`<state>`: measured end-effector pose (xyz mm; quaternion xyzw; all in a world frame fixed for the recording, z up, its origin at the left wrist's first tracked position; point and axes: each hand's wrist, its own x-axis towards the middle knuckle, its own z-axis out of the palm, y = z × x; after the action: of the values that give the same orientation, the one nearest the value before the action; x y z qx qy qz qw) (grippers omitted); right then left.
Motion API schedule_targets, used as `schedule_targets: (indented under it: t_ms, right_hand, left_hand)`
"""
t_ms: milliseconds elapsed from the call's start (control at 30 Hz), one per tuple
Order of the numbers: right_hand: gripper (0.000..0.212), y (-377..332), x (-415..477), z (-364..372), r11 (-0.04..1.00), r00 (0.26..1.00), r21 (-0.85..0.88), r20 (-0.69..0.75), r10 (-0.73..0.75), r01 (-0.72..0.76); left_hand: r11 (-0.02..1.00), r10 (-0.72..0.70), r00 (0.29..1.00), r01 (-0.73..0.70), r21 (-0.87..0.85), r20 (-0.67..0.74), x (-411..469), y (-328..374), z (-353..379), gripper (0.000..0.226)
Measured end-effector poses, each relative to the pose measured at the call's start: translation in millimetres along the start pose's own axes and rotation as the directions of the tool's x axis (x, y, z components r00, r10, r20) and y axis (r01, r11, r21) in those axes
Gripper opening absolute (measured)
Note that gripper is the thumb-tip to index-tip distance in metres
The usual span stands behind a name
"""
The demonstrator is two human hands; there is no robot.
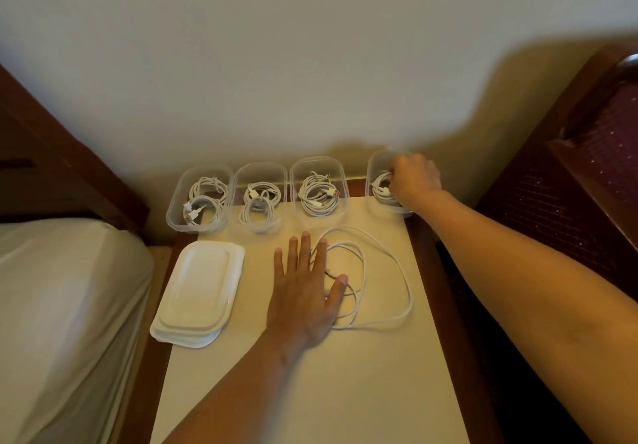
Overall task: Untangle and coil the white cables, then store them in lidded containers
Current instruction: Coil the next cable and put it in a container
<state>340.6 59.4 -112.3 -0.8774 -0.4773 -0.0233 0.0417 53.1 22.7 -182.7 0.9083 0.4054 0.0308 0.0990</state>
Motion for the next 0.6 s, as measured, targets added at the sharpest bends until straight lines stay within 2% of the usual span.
schedule_targets:
  t_ms: [167, 267, 367, 400, 467, 533, 600]
  right_hand:
    - [0.022, 3.5, 0.4, -5.5, 0.998, 0.998, -0.041, 0.048, -0.049, 0.051]
    - [0.031, 9.5, 0.3, -2.8, 0.992, 0.991, -0.060, 0.079, -0.109, 0.114]
    - [0.044, 16.2, -2.3, -3.2, 0.988, 0.988, 0.031, 0.009, -0.152, 0.152]
    - [0.044, 17.8, -4.0, -4.7, 0.985, 0.991, 0.110, -0.048, -0.126, 0.130]
    - [0.039, 21.0, -7.1, -6.2, 0.956, 0.990, 0.294, -0.131, 0.058, -0.017]
    - [0.034, 22.4, -10.1, -4.9, 0.850, 0.956, 0.473, -0.054, 0.290, -0.231]
    - [0.030, 21.6, -14.2, -1.7, 0.719, 0.920, 0.601, 0.075, 0.384, -0.349]
  left_hand:
    - [1.000, -0.003, 1.000, 0.003, 0.001, 0.005, 0.0, 0.6, -1.4, 0.078]
    - [1.000, -0.003, 1.000, 0.003, -0.002, 0.003, -0.4, 0.4, -1.5, 0.078]
    - [1.000, -0.003, 1.000, 0.003, 0.000, -0.001, -0.7, 0.2, -1.3, 0.077]
    - [1.000, -0.002, 1.000, 0.002, -0.001, -0.002, -0.6, 0.3, -1.1, 0.077]
    - [1.000, -0.001, 1.000, 0.001, -0.002, -0.007, -0.6, 0.4, -0.9, 0.077]
    - [1.000, -0.002, 1.000, 0.002, -0.003, -0.010, -1.1, 0.4, -0.9, 0.077]
    - [1.000, -0.003, 1.000, 0.003, -0.008, -0.012, -1.5, -0.1, -0.4, 0.077]
